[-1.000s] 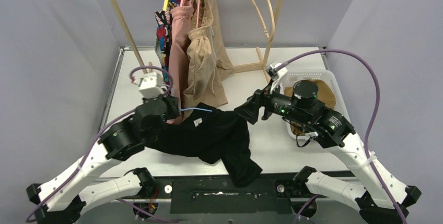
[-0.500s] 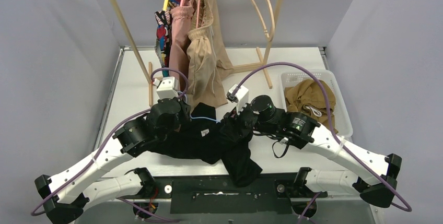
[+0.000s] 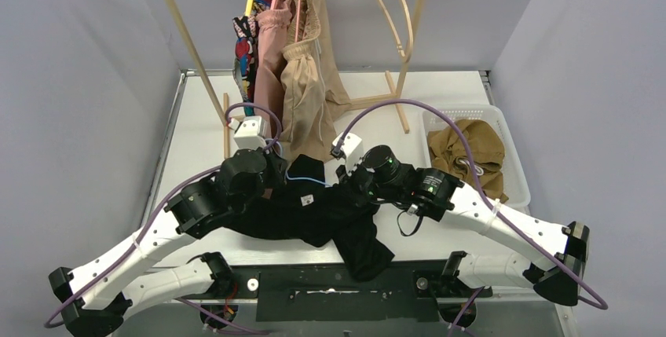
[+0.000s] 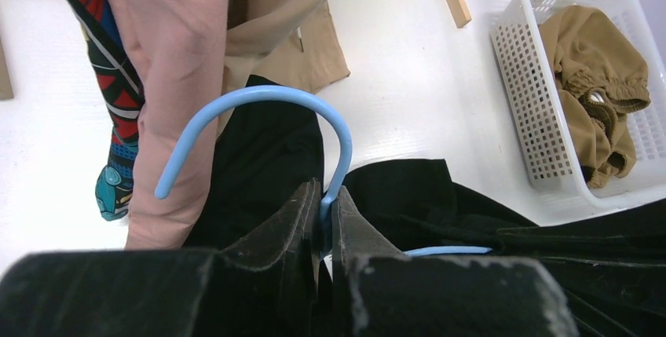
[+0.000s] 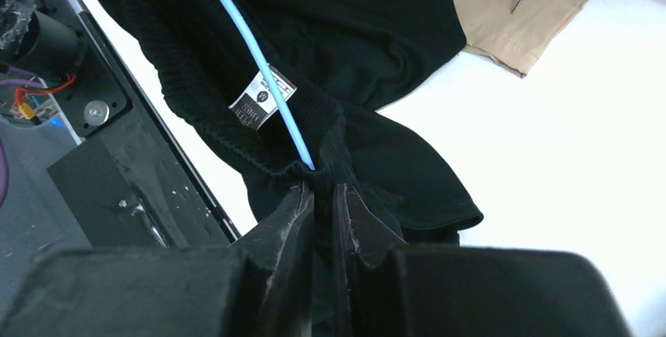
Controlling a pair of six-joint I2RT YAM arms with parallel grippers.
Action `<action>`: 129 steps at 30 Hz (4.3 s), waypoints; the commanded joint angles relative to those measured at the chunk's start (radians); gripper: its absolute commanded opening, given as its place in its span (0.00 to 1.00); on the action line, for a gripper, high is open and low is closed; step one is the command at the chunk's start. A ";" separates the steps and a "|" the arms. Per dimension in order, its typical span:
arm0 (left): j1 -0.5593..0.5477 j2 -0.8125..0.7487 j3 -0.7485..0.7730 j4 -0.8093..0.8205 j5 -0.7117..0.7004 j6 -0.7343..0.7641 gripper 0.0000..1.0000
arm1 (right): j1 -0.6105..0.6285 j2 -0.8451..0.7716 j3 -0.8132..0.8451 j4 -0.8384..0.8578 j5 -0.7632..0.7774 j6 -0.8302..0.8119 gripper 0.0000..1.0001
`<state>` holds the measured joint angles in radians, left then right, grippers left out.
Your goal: Remove the shorts from the hanger
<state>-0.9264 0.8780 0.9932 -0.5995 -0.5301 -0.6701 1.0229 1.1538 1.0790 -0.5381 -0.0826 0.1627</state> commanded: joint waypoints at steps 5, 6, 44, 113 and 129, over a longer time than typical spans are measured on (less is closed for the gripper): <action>0.003 -0.048 0.010 0.053 -0.030 -0.036 0.00 | 0.009 -0.051 -0.007 0.028 0.079 -0.031 0.00; 0.002 -0.049 0.010 0.043 -0.044 -0.045 0.00 | 0.009 -0.061 -0.011 0.024 0.105 -0.032 0.00; 0.005 -0.170 -0.027 -0.029 -0.203 -0.160 0.00 | -0.157 -0.290 -0.139 -0.010 0.297 0.034 0.00; 0.005 -0.140 -0.096 0.052 -0.024 -0.114 0.00 | -0.197 -0.186 -0.051 -0.015 -0.397 -0.181 0.74; 0.004 -0.167 -0.090 0.030 -0.007 -0.099 0.00 | -0.377 -0.105 0.022 -0.207 -0.723 -0.317 0.16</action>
<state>-0.9268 0.7280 0.8848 -0.6094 -0.5396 -0.7822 0.6529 1.1080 1.0939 -0.7879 -0.7399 -0.1463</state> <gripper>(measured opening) 0.050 0.271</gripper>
